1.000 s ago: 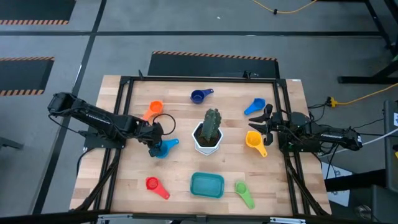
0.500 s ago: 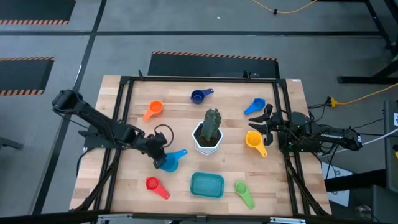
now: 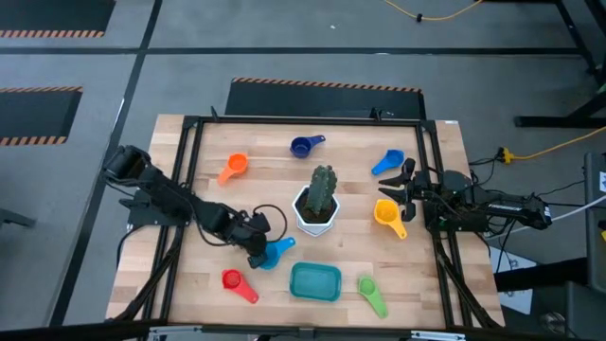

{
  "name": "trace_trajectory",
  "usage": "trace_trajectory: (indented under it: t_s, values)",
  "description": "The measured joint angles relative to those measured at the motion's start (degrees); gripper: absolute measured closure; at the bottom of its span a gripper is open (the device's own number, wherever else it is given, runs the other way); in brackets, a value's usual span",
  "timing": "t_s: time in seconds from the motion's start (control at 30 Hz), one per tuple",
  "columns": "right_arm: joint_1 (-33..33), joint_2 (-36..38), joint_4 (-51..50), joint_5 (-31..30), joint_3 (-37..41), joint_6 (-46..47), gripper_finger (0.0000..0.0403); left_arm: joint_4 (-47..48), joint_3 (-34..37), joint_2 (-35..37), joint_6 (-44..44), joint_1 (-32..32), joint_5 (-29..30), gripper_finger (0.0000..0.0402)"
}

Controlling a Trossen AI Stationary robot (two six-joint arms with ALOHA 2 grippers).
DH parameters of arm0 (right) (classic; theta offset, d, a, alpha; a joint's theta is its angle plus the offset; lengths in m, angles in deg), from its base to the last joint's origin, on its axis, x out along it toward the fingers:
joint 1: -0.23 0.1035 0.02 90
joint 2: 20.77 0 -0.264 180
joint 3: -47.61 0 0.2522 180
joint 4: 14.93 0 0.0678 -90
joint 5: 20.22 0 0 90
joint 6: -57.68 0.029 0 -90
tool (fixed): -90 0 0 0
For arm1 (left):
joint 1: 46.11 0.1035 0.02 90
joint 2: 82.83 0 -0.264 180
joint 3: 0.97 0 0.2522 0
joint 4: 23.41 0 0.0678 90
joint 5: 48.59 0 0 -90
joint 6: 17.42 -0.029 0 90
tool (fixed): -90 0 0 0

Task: Nest measuring cups in basket
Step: Adjust the light blue measuring cup

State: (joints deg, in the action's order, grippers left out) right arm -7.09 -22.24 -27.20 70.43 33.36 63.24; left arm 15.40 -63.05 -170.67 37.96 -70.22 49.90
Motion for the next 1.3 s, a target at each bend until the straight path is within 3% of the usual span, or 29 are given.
trace_trajectory:
  t_s: [0.4,0.87,1.3]
  values:
    - [-0.01,0.00,-0.17,0.00,0.00,0.00,0.0291,0.18,-0.32,-1.10,-0.50,0.87,-0.41,0.0386]
    - [0.00,0.00,-0.13,0.00,0.00,0.41,0.0291,0.13,-0.32,-1.05,-0.52,0.85,-0.61,0.0267]
    - [0.00,0.00,4.26,-4.01,0.00,6.43,0.0291,1.12,-0.32,7.71,-6.61,2.01,0.72,0.0264]
